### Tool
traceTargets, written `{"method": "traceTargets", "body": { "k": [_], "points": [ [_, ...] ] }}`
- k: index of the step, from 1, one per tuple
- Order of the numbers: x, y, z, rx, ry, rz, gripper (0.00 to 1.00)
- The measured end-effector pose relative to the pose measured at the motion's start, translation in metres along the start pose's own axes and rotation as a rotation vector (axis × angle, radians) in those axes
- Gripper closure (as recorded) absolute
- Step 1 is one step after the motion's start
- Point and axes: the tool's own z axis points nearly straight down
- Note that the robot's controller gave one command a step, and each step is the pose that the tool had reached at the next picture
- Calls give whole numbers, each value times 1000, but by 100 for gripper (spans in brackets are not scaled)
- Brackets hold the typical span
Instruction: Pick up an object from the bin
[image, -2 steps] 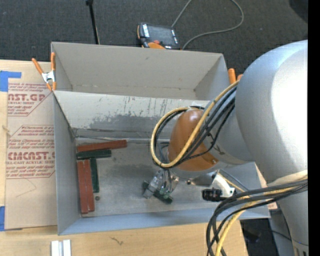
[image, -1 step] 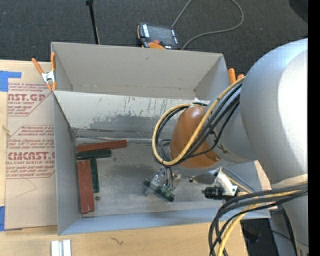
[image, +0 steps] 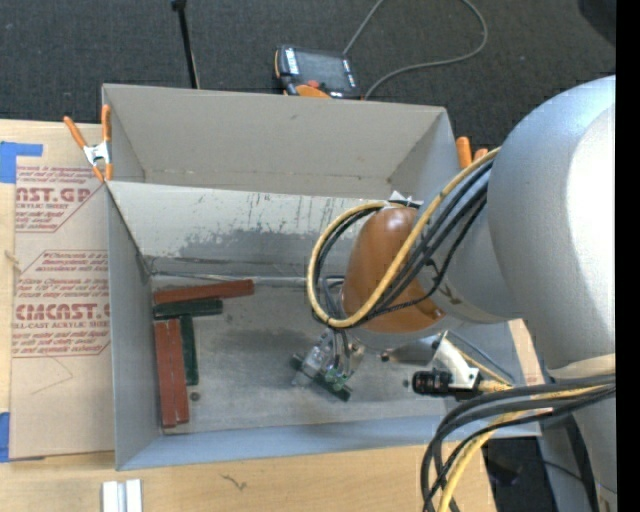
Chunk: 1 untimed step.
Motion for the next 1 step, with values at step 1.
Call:
{"method": "traceTargets", "body": {
  "k": [1],
  "points": [
    [-1,1,-78,-5,-6,-1,100]
  ]
}}
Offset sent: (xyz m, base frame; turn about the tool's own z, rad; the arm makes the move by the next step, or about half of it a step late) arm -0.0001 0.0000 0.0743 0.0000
